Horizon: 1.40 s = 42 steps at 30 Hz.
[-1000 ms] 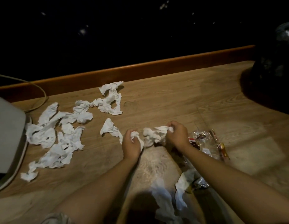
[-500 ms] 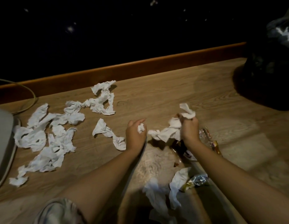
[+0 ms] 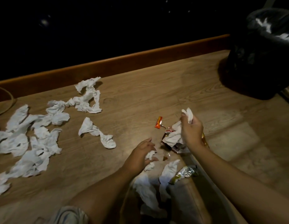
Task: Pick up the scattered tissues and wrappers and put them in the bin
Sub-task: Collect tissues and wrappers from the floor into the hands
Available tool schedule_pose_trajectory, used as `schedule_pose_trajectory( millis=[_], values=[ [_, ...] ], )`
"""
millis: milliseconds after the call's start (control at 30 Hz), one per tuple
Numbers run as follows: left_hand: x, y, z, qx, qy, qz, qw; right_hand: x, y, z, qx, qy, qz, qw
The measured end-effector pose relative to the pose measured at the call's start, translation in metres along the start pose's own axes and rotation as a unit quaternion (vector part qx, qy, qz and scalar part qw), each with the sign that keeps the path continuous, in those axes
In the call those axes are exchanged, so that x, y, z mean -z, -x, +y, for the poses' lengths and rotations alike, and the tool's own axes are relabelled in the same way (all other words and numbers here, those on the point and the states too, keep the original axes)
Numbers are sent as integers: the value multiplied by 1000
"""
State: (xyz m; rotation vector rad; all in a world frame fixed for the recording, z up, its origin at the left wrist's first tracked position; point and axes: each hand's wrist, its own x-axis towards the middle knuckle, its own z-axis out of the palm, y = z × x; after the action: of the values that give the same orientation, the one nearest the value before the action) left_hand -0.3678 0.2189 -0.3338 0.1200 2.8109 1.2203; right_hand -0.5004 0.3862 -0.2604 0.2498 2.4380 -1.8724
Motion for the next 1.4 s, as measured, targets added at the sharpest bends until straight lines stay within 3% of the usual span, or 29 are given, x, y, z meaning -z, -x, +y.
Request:
schedule_pose_trajectory(
  millis=[167, 267, 400, 467, 567, 633, 700, 767, 867, 1000, 1067, 1233, 1333, 1400],
  values=[
    [9, -15, 22, 83, 69, 132, 985, 12, 11, 0, 41, 36, 2, 998],
    [21, -37, 34, 81, 110, 150, 979, 18, 19, -1, 51, 63, 23, 996],
    [32, -41, 48, -57, 38, 79, 995, 30, 29, 0, 66, 55, 29, 996],
    [32, -27, 56, -116, -10, -2, 993, 35, 40, 6, 69, 45, -4, 997],
    [26, 2, 53, -225, -83, -128, 962, 40, 74, 11, 120, 82, -46, 988],
    [19, 22, 41, -278, -111, -172, 938, 42, 99, 17, 128, 111, -92, 981],
    [11, 41, 28, -283, -145, -182, 931, 49, 114, 34, 148, 192, -179, 954],
    [6, 57, 17, -264, -165, -167, 935, 61, 121, 58, 180, 331, -258, 890],
    [1, 69, 6, -255, -182, -142, 939, 69, 126, 86, 231, 474, -289, 799],
    [-4, 61, 9, -172, -151, -109, 967, 66, 121, 101, 298, 522, -310, 737],
    [-4, 54, 8, -142, -144, -67, 977, 65, 116, 106, 309, 518, -338, 722],
    [3, 35, 15, -10, -24, 27, 999, 63, 103, 98, 288, 461, -362, 758],
    [15, 19, 34, 115, 82, 91, 986, 63, 91, 82, 254, 418, -321, 811],
    [21, 4, 46, 169, 147, 123, 967, 60, 83, 67, 222, 355, -269, 867]
  ],
)
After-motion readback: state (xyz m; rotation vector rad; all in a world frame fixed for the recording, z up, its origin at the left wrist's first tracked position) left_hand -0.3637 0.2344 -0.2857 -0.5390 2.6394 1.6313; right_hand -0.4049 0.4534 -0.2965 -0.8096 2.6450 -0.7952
